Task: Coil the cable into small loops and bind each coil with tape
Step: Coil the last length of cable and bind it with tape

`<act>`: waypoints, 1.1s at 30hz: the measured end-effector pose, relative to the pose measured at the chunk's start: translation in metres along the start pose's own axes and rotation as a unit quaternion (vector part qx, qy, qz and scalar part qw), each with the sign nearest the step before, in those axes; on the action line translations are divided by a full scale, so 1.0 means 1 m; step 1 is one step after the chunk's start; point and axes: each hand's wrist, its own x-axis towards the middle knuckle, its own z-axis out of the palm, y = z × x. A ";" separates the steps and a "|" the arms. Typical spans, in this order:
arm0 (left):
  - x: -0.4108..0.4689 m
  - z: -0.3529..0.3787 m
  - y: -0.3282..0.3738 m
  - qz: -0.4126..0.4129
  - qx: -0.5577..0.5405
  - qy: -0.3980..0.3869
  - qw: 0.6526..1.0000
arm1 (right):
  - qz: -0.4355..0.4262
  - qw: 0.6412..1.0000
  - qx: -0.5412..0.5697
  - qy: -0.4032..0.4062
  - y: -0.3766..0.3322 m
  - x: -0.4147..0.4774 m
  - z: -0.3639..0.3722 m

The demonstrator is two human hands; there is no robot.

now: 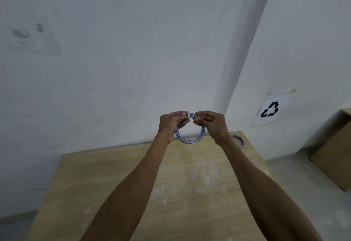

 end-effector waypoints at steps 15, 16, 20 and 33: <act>-0.002 0.006 -0.010 0.111 0.087 0.065 0.988 | 0.107 0.983 0.148 -0.013 -0.004 0.000 0.002; -0.002 0.006 -0.010 0.112 0.090 0.062 0.988 | 0.108 0.983 0.147 -0.012 -0.004 0.001 0.001; -0.001 0.002 -0.014 0.104 0.100 0.057 0.988 | 0.094 0.990 0.099 -0.028 -0.006 0.000 -0.002; 0.007 0.000 -0.016 0.129 0.163 0.025 0.978 | 0.175 0.984 -0.046 0.005 -0.023 0.013 0.004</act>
